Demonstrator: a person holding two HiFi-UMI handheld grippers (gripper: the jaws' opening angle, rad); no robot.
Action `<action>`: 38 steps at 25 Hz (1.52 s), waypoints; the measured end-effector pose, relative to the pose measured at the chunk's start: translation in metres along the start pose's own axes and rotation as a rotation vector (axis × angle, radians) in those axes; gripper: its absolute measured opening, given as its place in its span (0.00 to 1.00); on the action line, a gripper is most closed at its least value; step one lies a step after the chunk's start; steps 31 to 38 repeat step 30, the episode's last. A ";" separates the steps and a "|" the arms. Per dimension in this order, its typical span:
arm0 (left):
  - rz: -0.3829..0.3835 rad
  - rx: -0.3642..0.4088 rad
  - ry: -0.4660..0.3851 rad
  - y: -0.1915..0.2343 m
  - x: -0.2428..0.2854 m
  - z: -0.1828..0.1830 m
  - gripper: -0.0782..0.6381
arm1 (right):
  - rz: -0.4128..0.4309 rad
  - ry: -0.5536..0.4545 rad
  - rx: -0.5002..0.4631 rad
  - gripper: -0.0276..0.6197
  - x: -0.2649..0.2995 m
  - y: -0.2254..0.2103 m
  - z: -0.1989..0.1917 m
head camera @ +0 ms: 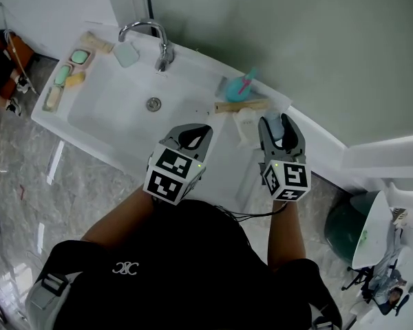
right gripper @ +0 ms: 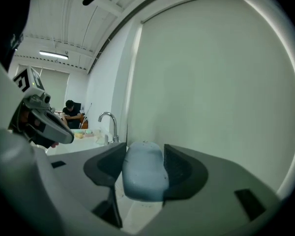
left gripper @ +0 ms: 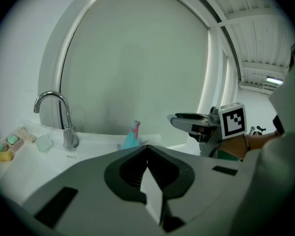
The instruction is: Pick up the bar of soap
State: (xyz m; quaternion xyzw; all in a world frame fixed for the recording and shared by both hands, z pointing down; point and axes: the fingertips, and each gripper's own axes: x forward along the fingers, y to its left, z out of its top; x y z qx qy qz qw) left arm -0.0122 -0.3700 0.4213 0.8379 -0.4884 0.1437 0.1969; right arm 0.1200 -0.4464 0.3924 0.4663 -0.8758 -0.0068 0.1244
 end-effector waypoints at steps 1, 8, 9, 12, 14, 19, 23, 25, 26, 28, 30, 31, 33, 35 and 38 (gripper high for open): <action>-0.006 0.007 -0.007 -0.002 -0.001 0.002 0.12 | -0.008 -0.024 -0.011 0.43 -0.004 -0.001 0.008; -0.022 0.028 -0.029 -0.011 -0.001 0.008 0.12 | -0.044 -0.106 -0.083 0.43 -0.023 -0.002 0.041; -0.023 0.029 -0.029 -0.012 -0.001 0.007 0.12 | -0.042 -0.110 -0.087 0.43 -0.024 -0.001 0.042; -0.027 0.033 -0.027 -0.014 -0.001 0.007 0.12 | -0.043 -0.119 -0.089 0.43 -0.029 0.001 0.045; -0.031 0.037 -0.029 -0.016 -0.001 0.008 0.12 | -0.051 -0.126 -0.086 0.43 -0.032 0.000 0.047; -0.039 0.045 -0.028 -0.019 0.001 0.008 0.12 | -0.066 -0.138 -0.087 0.43 -0.038 -0.002 0.050; -0.042 0.052 -0.028 -0.022 0.001 0.008 0.12 | -0.072 -0.139 -0.079 0.43 -0.042 -0.003 0.050; -0.042 0.055 -0.027 -0.023 0.001 0.008 0.12 | -0.073 -0.137 -0.077 0.43 -0.043 -0.004 0.050; -0.042 0.057 -0.026 -0.023 0.002 0.008 0.12 | -0.073 -0.134 -0.078 0.43 -0.043 -0.004 0.049; -0.040 0.058 -0.023 -0.024 0.002 0.008 0.12 | -0.073 -0.127 -0.079 0.43 -0.044 -0.005 0.048; -0.038 0.059 -0.021 -0.024 0.002 0.007 0.12 | -0.072 -0.123 -0.078 0.43 -0.045 -0.005 0.046; -0.038 0.059 -0.021 -0.024 0.002 0.007 0.12 | -0.072 -0.123 -0.078 0.43 -0.045 -0.005 0.046; -0.038 0.059 -0.021 -0.024 0.002 0.007 0.12 | -0.072 -0.123 -0.078 0.43 -0.045 -0.005 0.046; -0.038 0.059 -0.021 -0.024 0.002 0.007 0.12 | -0.072 -0.123 -0.078 0.43 -0.045 -0.005 0.046; -0.038 0.059 -0.021 -0.024 0.002 0.007 0.12 | -0.072 -0.123 -0.078 0.43 -0.045 -0.005 0.046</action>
